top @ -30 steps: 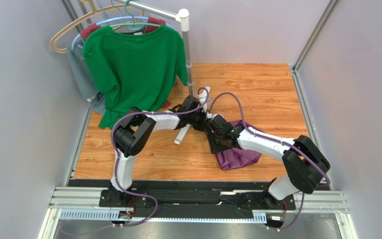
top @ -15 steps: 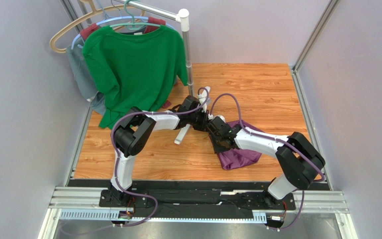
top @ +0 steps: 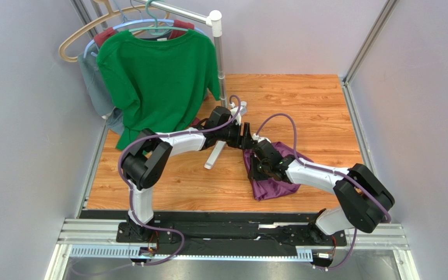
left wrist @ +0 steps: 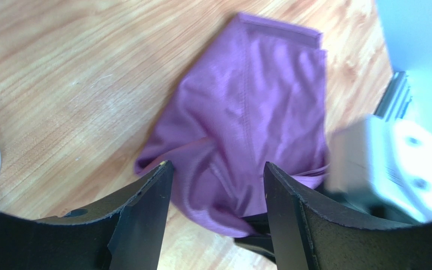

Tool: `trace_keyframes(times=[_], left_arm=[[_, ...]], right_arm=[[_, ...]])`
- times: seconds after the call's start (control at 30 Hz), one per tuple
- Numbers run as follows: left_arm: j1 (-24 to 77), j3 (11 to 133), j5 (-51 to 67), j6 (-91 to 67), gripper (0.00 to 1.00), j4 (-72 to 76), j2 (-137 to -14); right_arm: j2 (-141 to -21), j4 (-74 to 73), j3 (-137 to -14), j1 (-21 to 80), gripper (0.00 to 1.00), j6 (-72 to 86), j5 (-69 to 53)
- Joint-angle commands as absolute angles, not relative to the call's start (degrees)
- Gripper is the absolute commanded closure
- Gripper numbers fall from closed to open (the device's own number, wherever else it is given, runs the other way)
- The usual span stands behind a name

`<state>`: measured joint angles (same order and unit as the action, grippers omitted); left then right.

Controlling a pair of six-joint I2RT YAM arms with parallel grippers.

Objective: Fold the napkin, place the utensils inside, and roll it up
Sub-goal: Roll the napkin with the utensil

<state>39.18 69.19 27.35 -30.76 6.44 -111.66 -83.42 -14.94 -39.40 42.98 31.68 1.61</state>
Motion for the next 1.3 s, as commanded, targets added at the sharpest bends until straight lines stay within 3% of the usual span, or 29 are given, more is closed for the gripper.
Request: trace_keyframes(times=[0.0,0.5,0.7,0.83,1.27], left_arm=[[39.1,67.6,27.7,-30.0,0.31,9.3,-106.5],[39.1,61.0,26.9,-24.6,0.33,12.6,-102.0],[39.2,59.2,28.2,-24.4,0.35,20.8,-102.4],[39.2,61.4,33.1,-23.7,0.41,24.8,-105.2],[40.7,66.5,41.6,-31.9,0.44,26.3,-116.2]], right_arm=[[-84.6,-12.8,-33.1,42.0,1.00,33.8,-7.6],[-80.6,-1.7,-24.6,33.1,1.00,35.3,-22.0],[-80.7,1.2,-22.6,29.9,1.00,35.3,-25.6],[-80.2,1.2,-21.9,28.0,1.00,34.7,-27.2],[-80.3,0.3,-22.2,25.9,1.00,33.2,-27.9]])
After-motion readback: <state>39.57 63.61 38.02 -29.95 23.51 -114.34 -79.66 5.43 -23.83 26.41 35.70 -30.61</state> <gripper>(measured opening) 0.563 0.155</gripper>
